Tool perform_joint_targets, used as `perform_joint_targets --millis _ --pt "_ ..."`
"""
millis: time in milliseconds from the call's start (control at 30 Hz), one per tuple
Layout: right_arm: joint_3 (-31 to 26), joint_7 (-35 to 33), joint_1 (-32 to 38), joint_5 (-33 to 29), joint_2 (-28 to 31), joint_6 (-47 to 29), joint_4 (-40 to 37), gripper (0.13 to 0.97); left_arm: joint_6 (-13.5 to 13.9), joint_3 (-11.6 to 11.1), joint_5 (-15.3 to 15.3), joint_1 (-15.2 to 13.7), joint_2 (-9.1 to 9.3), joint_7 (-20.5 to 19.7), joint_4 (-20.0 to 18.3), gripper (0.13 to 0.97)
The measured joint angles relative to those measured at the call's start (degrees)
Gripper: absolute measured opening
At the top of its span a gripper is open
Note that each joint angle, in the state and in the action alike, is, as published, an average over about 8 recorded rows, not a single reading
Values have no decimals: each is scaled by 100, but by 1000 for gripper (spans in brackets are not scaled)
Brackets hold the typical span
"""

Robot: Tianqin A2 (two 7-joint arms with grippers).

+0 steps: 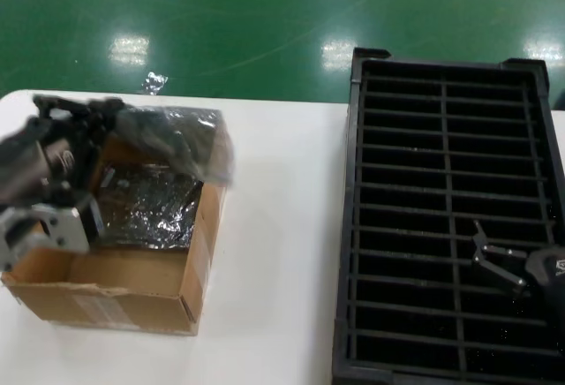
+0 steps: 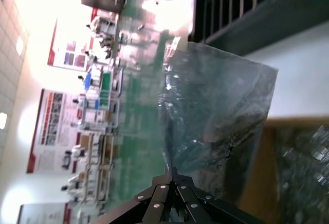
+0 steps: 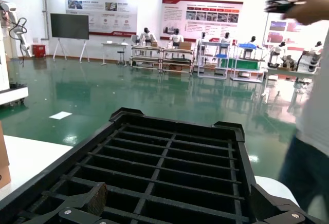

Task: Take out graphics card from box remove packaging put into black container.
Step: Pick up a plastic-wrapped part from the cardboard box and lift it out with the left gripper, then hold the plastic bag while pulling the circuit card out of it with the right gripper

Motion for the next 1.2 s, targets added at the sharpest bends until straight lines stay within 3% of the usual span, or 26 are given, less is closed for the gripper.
perform_joint_targets --millis 200,500,833,1200 --pt "0 0 0 0 0 0 0 966 119 111 -58 248 178 -70 -290 139" --pt "0 0 0 0 0 0 0 966 157 280 23 280 517 -120 -374 139" --pt "-3 -26 6 35 2 -152 58 966 157 287 27 280 535 -122 -377 139" --pt "-411 10 12 238 255 -1146 713 966 157 288 28 280 535 -122 -377 139"
